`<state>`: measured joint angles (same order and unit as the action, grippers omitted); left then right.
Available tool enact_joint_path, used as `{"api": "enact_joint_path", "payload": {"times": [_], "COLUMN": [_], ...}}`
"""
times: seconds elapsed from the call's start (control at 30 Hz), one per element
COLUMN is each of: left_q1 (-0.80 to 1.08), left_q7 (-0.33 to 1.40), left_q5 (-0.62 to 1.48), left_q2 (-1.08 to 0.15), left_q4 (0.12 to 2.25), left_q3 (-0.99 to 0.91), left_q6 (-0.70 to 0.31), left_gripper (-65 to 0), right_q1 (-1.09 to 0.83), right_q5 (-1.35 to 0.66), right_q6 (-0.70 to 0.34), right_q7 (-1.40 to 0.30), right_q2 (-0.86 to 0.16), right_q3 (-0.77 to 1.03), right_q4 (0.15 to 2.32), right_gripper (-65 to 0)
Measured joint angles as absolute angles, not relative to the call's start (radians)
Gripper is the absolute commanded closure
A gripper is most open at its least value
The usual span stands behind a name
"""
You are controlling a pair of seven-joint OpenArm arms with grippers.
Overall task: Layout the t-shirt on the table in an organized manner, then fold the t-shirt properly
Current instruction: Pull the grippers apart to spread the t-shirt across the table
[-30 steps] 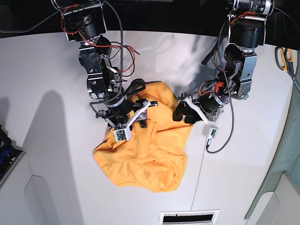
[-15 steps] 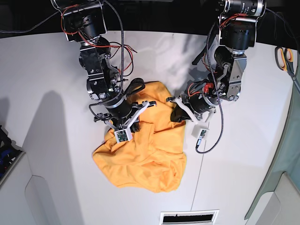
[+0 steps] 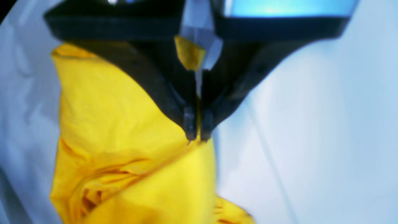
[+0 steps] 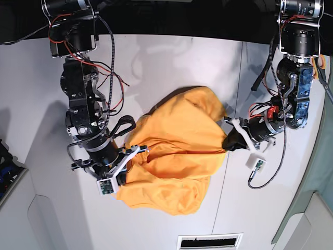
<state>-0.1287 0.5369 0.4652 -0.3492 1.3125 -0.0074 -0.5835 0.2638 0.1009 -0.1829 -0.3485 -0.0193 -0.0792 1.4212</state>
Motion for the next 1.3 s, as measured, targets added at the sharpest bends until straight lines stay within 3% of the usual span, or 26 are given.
{"api": "enact_joint_path", "payload": {"times": [0.23, 0.53, 0.7, 0.93, 1.13, 1.23, 1.3], "left_q1": [-0.128, -0.118, -0.022, 0.129, 0.192, 0.202, 0.206], "left_q7": [0.543, 0.788, 0.898, 0.899, 0.902, 0.91, 0.909], "left_q5": [0.563, 0.91, 1.03, 1.05, 0.976, 0.933, 0.941], "left_q2": [-0.446, -0.476, -0.474, -0.455, -0.455, -0.468, -0.471], "left_q4": [1.341, 1.356, 1.487, 1.687, 1.691, 1.69, 1.69], "left_q3": [-0.005, -0.001, 0.001, 0.006, 0.02, 0.012, 0.009], "left_q6": [-0.672, -0.712, -0.703, -0.704, -0.704, -0.693, -0.693], "left_gripper": [0.0, 0.0, 0.0, 0.0, 0.0, 0.0, -8.3], "right_q1": [0.252, 0.14, 0.019, -0.115, -0.222, -0.249, -0.275], "right_q5": [0.085, -0.016, -0.031, -0.097, -0.153, -0.188, -0.237], "right_q6": [-0.198, -0.239, -0.258, -0.294, -0.31, -0.262, -0.262], "right_q7": [-0.369, -0.37, -0.368, -0.36, -0.368, -0.366, -0.36], "right_q2": [-0.104, -0.186, -0.196, -0.198, -0.191, -0.2, -0.216], "right_q3": [0.028, 0.178, 0.257, 0.392, 0.48, 0.53, 0.54], "right_q4": [1.446, 1.447, 1.46, 1.528, 1.539, 1.539, 1.54], "right_gripper": [0.0, 0.0, 0.0, 0.0, 0.0, 0.0, 0.0]}}
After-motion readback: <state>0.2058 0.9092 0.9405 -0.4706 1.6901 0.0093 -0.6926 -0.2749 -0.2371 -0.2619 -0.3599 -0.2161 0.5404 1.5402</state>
